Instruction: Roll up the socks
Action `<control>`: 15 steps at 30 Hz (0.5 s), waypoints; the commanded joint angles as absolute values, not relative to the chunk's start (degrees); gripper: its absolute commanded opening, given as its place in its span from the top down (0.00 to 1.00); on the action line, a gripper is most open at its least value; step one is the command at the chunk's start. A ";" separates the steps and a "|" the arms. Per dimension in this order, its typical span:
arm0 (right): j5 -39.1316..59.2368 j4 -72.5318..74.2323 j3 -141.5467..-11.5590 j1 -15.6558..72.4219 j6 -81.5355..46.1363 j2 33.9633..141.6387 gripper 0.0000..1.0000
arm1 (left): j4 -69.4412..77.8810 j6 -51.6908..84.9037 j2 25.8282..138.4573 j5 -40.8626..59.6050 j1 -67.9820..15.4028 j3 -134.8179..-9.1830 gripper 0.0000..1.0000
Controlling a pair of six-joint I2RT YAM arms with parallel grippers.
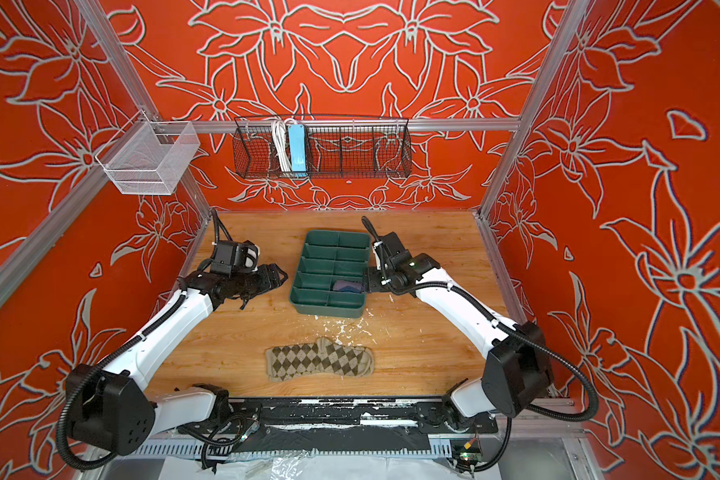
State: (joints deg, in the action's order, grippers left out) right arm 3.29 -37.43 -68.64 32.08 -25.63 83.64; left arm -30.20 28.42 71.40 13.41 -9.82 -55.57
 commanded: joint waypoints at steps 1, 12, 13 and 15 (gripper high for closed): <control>-5.77 -36.10 -66.77 33.15 -26.09 85.75 0.31 | -29.34 27.42 68.69 13.53 -10.47 -54.51 0.18; -0.50 -35.01 -74.59 33.28 -30.79 90.87 0.44 | -30.67 25.19 62.67 9.23 -10.55 -50.62 0.16; -0.14 -35.90 -76.37 33.64 -31.45 91.90 0.45 | -30.43 24.82 62.41 8.98 -10.54 -50.36 0.16; -0.60 -36.47 -79.72 35.75 -31.88 93.97 0.45 | -30.79 24.36 62.27 8.52 -10.55 -50.64 0.16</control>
State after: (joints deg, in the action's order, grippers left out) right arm -1.45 -35.97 -75.79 33.71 -29.04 91.85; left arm -30.85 25.56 63.09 10.24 -10.24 -50.85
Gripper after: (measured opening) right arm 0.551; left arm 0.837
